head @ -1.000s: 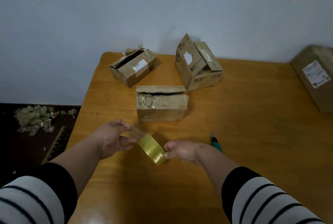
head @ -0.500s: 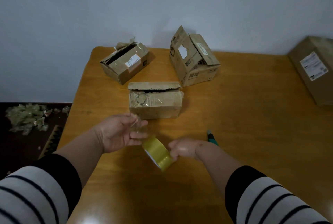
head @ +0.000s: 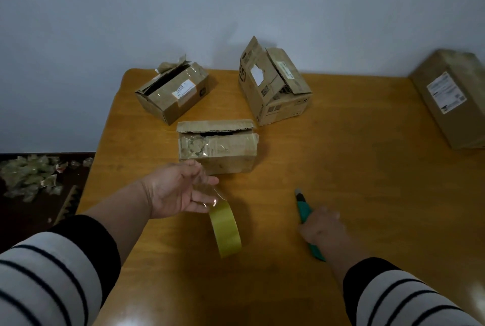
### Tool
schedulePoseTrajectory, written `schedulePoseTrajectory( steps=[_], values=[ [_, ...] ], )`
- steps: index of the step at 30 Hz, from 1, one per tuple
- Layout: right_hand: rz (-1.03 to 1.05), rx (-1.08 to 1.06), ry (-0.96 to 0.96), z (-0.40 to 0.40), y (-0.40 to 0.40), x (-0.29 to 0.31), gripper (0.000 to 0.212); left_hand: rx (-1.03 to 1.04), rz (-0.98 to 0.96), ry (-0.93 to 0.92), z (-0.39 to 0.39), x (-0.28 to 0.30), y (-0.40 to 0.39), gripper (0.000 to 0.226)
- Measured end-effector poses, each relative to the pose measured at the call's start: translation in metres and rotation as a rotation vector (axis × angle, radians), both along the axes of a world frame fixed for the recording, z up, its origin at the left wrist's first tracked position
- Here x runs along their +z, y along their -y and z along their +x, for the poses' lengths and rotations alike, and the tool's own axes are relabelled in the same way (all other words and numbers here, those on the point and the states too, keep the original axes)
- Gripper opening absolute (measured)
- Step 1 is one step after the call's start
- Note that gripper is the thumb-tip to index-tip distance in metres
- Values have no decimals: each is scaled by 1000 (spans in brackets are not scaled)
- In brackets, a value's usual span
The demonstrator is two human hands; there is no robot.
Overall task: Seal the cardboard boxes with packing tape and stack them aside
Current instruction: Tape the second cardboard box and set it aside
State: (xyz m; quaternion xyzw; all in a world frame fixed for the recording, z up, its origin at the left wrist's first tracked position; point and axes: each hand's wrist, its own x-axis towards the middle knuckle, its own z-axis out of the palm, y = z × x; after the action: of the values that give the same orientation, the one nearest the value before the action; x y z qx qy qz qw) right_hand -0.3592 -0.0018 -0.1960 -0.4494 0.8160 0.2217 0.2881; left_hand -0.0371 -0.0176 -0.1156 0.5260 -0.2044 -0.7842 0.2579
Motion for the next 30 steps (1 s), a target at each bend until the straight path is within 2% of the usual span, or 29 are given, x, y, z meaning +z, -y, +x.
schedulePoseTrajectory(
  steps=[2,5,10,14,16,20,24,30],
  values=[
    [-16,67,49,-2,2,0,50,37,46,-7,-1,-1,-1,21],
    [-7,138,164,4,6,7,16,68,78,-19,-3,0,-2,23],
    [-70,26,536,32,27,49,23,68,59,12,-4,2,-3,23],
    [-13,240,702,53,43,92,30,34,13,37,-2,4,-5,20],
    [55,407,682,61,47,109,28,20,1,42,-1,4,-7,21],
    [102,709,503,77,48,127,30,-2,-11,43,0,4,-9,20],
    [71,829,411,93,46,130,33,-35,-29,24,0,2,-9,22],
    [46,957,304,109,46,130,35,-75,-46,82,4,-5,-6,14]
  ],
)
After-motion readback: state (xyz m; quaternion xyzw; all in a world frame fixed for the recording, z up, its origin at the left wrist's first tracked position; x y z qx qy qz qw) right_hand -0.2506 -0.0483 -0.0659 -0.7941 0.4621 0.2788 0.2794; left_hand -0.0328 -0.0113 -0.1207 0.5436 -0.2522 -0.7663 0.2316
